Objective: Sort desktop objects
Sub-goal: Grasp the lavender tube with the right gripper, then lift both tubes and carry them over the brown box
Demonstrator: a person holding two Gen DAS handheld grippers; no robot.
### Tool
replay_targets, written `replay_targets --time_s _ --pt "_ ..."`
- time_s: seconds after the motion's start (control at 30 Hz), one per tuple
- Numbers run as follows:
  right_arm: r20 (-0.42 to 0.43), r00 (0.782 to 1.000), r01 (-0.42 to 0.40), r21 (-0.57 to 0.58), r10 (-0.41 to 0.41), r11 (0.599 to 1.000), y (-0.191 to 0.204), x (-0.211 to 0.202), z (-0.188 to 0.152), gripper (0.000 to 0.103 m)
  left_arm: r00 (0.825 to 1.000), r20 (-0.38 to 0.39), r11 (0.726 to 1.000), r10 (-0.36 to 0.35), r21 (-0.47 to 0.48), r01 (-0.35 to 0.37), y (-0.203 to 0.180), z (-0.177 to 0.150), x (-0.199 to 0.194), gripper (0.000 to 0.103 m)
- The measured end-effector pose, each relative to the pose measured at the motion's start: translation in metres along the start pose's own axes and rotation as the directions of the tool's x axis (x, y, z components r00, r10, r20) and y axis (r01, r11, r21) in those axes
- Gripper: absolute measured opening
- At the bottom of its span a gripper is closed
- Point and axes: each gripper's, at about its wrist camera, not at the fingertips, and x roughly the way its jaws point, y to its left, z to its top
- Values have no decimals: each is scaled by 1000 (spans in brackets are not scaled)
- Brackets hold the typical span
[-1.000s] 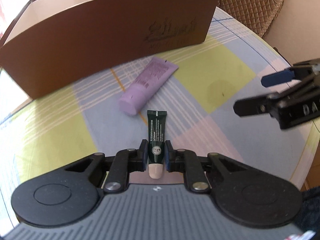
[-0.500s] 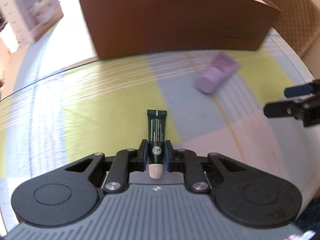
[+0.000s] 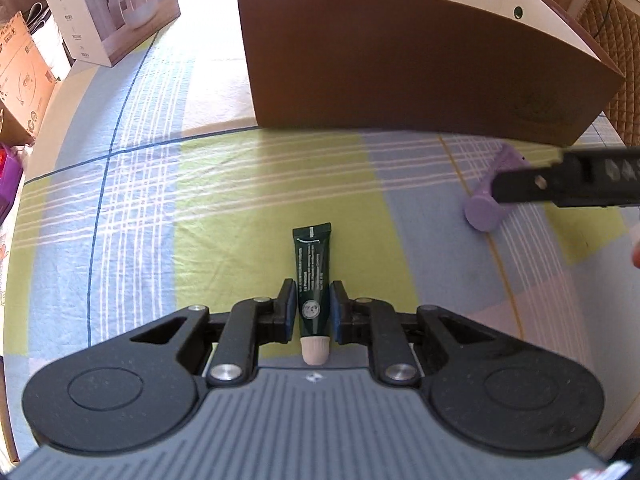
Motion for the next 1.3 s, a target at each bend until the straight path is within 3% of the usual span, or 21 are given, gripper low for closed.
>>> replay_targets --time_s 0.17,0.33,0.5,0.63,0.73,0.97,1.2,1.3 --pt "-2 999 34 82 -34 996 2 16 11 92 1000 -1 1000 -11 7 11 0 -1 0 15" --pt "2 992 123 3 -123 992 9 27 13 87 1000 -3 1000 -21 6 21 3 0 1 17" --pt "25 982 191 -145 -189 971 17 28 9 64 1000 -8 1000 -20 13 20 4 1 2 18" --pt "44 978 210 -224 -205 952 15 23 3 36 1000 -10 1000 -17 20 17 3 3 4 18" --pt "49 984 178 -261 -171 949 7 16 -8 30 1000 -8 1000 -18 23 18 3 2 4 18" --pt "38 999 30 -303 -19 953 -25 -9 -33 29 1000 -4 999 -30 36 30 3 -3 1 18" --pt "5 1000 11 -354 -10 935 -44 -35 -58 29 997 -7 995 -78 64 78 -10 -19 -7 18" --pt "18 999 39 -375 -34 926 -47 -43 -67 30 997 -2 996 -78 39 78 -9 -18 -6 18"
